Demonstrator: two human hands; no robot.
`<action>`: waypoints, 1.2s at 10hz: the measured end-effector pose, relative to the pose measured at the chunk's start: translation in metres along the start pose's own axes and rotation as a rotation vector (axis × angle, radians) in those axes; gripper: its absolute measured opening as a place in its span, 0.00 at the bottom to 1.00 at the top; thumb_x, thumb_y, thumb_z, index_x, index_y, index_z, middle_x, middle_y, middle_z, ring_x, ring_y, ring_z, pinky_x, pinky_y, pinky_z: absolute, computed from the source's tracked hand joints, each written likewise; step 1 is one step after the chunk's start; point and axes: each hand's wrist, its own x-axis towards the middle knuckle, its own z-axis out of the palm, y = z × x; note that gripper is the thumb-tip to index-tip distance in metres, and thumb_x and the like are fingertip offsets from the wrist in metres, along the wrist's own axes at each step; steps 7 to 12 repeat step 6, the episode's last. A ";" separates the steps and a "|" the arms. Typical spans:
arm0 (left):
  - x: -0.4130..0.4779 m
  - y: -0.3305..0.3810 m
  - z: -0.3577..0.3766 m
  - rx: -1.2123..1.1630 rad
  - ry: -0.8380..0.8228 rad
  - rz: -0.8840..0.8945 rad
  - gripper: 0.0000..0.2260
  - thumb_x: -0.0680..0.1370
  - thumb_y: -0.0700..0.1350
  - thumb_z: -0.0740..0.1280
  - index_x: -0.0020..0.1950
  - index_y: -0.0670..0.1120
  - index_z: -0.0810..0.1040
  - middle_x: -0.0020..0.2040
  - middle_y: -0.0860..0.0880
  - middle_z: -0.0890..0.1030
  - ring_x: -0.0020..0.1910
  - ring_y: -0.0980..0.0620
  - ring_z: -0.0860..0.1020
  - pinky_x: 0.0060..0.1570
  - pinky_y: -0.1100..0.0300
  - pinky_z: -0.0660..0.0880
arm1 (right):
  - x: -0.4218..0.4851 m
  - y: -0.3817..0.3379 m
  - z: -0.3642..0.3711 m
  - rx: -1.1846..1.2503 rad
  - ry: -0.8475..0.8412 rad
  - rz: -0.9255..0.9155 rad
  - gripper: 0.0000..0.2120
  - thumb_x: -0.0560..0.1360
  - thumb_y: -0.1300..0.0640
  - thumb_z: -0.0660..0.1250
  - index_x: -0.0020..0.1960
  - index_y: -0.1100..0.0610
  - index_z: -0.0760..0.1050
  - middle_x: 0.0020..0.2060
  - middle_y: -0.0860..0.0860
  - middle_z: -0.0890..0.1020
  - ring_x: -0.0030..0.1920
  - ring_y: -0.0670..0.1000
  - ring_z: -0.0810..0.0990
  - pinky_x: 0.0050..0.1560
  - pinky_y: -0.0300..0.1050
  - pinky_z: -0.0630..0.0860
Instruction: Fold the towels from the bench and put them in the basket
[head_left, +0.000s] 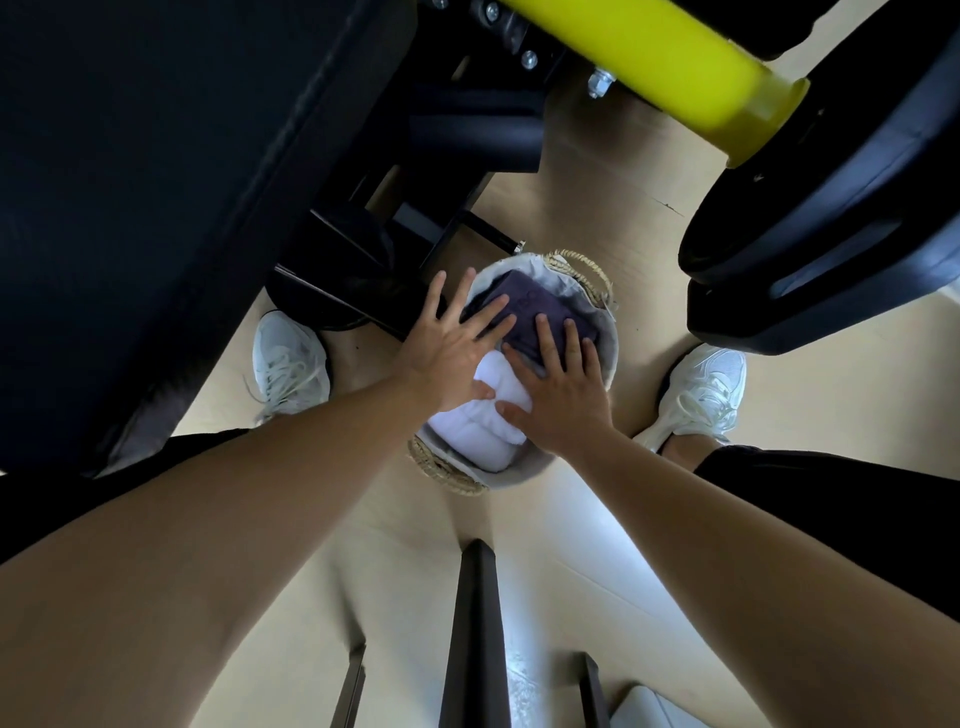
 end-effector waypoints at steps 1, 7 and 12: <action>-0.005 -0.001 -0.006 -0.024 -0.010 -0.003 0.46 0.72 0.76 0.57 0.84 0.54 0.51 0.85 0.49 0.52 0.81 0.31 0.45 0.77 0.30 0.46 | -0.001 -0.003 -0.006 -0.008 0.006 -0.009 0.39 0.72 0.28 0.48 0.78 0.43 0.61 0.80 0.59 0.57 0.77 0.69 0.58 0.74 0.67 0.57; -0.066 -0.017 -0.088 -0.320 -0.040 -0.062 0.23 0.80 0.59 0.64 0.73 0.52 0.73 0.67 0.49 0.79 0.64 0.45 0.76 0.58 0.49 0.73 | -0.023 0.014 -0.093 0.289 -0.074 -0.082 0.26 0.72 0.44 0.56 0.62 0.54 0.80 0.62 0.58 0.80 0.64 0.62 0.76 0.62 0.54 0.74; -0.066 -0.017 -0.088 -0.320 -0.040 -0.062 0.23 0.80 0.59 0.64 0.73 0.52 0.73 0.67 0.49 0.79 0.64 0.45 0.76 0.58 0.49 0.73 | -0.023 0.014 -0.093 0.289 -0.074 -0.082 0.26 0.72 0.44 0.56 0.62 0.54 0.80 0.62 0.58 0.80 0.64 0.62 0.76 0.62 0.54 0.74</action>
